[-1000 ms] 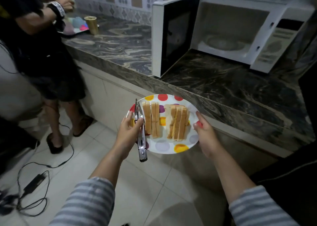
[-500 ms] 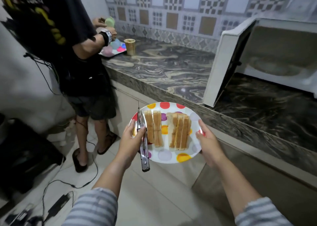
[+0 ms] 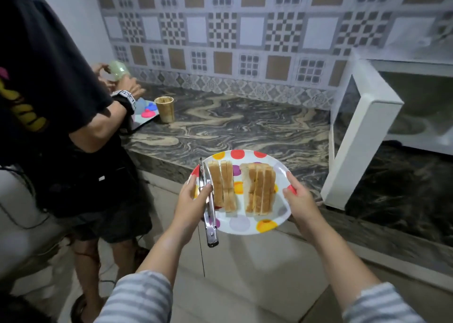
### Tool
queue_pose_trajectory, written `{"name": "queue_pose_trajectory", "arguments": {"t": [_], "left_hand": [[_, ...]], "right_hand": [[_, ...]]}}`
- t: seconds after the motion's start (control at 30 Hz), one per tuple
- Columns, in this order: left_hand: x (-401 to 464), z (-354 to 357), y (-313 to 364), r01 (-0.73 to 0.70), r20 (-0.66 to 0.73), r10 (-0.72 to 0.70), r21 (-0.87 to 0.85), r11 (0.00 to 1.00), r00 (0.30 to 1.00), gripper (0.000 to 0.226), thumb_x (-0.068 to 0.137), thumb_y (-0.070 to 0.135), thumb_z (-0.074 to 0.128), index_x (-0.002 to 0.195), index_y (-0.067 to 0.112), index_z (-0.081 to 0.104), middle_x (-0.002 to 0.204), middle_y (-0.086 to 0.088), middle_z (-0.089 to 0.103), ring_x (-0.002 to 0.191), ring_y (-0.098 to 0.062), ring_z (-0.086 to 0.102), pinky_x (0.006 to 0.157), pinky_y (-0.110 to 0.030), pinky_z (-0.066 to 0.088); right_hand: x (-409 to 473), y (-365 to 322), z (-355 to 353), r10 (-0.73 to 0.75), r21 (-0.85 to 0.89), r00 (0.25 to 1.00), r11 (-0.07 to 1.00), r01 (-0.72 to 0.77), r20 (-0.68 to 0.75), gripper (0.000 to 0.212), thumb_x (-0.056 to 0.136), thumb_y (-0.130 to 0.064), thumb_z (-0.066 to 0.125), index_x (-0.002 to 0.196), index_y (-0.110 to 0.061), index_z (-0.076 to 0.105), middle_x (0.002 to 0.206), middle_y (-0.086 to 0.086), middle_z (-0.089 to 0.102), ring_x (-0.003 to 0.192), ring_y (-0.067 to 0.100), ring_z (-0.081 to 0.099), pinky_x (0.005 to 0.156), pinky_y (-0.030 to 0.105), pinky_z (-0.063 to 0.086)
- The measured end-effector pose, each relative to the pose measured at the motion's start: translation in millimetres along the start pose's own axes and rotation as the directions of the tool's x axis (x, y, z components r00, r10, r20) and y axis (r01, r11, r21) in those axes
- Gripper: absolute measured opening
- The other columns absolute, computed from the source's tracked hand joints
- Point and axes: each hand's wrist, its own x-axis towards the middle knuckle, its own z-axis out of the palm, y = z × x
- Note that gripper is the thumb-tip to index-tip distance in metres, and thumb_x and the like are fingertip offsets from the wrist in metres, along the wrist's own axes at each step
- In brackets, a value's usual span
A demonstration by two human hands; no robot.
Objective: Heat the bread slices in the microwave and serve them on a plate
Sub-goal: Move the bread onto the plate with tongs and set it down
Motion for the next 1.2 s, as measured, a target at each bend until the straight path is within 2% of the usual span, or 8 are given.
{"name": "queue_pose_trajectory", "arguments": {"t": [0.07,0.2,0.3,0.43,0.63,0.8,1.0,1.2], "left_hand": [[34,5,1,-0.001,0.015,0.001,-0.008,1.000,1.000,0.029,0.089,0.035,0.060,0.114,0.050,0.059,0.124,0.021,0.057,0.121,-0.005,0.052,0.103,-0.032,0.042],[102,21,3,-0.007,0.034,0.008,-0.023,1.000,0.999,0.044,0.088,0.037,0.061,0.131,0.039,0.052,0.134,0.019,0.051,0.125,-0.006,0.049,0.108,-0.034,0.039],[147,35,4,-0.014,0.059,0.014,-0.003,1.000,0.998,0.041,0.094,0.025,0.059,0.133,0.032,0.049,0.134,0.015,0.048,0.127,-0.006,0.043,0.104,-0.025,0.035],[199,51,0,0.039,0.083,-0.041,0.036,0.999,0.996,0.049,0.093,0.028,0.059,0.140,0.019,0.046,0.143,0.006,0.043,0.131,-0.011,0.040,0.111,-0.032,0.031],[252,77,-9,0.107,0.203,-0.109,0.023,0.994,0.973,0.019,0.094,0.023,0.058,0.107,0.037,0.057,0.113,0.014,0.060,0.109,-0.009,0.058,0.083,-0.017,0.043],[277,96,-12,0.180,0.285,-0.173,0.002,0.984,0.943,0.020,0.095,0.020,0.058,0.090,0.040,0.057,0.088,0.022,0.064,0.082,0.004,0.062,0.063,-0.009,0.046],[292,107,-18,0.328,0.331,-0.310,0.003,0.945,0.891,0.018,0.094,0.022,0.059,0.107,0.034,0.053,0.098,0.002,0.070,0.098,-0.020,0.067,0.093,-0.040,0.052],[296,110,-17,0.363,0.314,-0.374,0.096,0.927,0.873,0.051,0.093,0.026,0.060,0.140,0.014,0.044,0.108,-0.002,0.068,0.098,-0.021,0.066,0.096,-0.040,0.050]], "right_hand": [[28,-8,5,-0.025,-0.024,0.999,0.999,0.025,-0.024,0.055,0.097,0.000,0.036,0.141,-0.033,0.037,0.094,-0.005,0.056,0.087,0.010,0.052,0.079,0.023,0.043],[87,-19,10,-0.035,-0.031,0.997,0.999,0.033,-0.071,0.052,0.099,-0.003,0.036,0.148,-0.022,0.034,0.125,-0.004,0.048,0.113,0.013,0.046,0.094,0.025,0.038],[125,-27,11,-0.012,-0.038,0.993,0.999,0.008,-0.120,0.050,0.101,-0.005,0.036,0.148,-0.022,0.032,0.140,0.001,0.046,0.121,0.016,0.047,0.098,0.030,0.043],[169,-32,11,0.038,-0.042,0.985,0.998,-0.046,-0.170,0.049,0.102,-0.005,0.035,0.148,-0.020,0.032,0.145,0.006,0.042,0.124,0.018,0.047,0.107,0.036,0.038],[205,-27,9,0.139,-0.038,0.957,0.988,-0.153,-0.253,0.048,0.102,-0.004,0.032,0.148,-0.017,0.031,0.144,0.011,0.045,0.126,0.023,0.047,0.099,0.029,0.039],[222,-23,4,0.213,-0.017,0.922,0.973,-0.231,-0.323,0.047,0.103,-0.003,0.031,0.148,-0.015,0.032,0.143,0.011,0.045,0.120,0.021,0.049,0.086,0.024,0.040],[235,-16,-2,0.268,-0.037,0.892,0.953,-0.301,-0.365,0.048,0.102,-0.003,0.034,0.148,-0.016,0.033,0.146,0.011,0.043,0.123,0.022,0.046,0.086,0.023,0.036],[241,-14,-11,0.284,-0.117,0.890,0.932,-0.344,-0.357,0.050,0.101,-0.005,0.039,0.148,-0.020,0.034,0.149,0.009,0.039,0.131,0.025,0.041,0.096,0.027,0.036]]}}
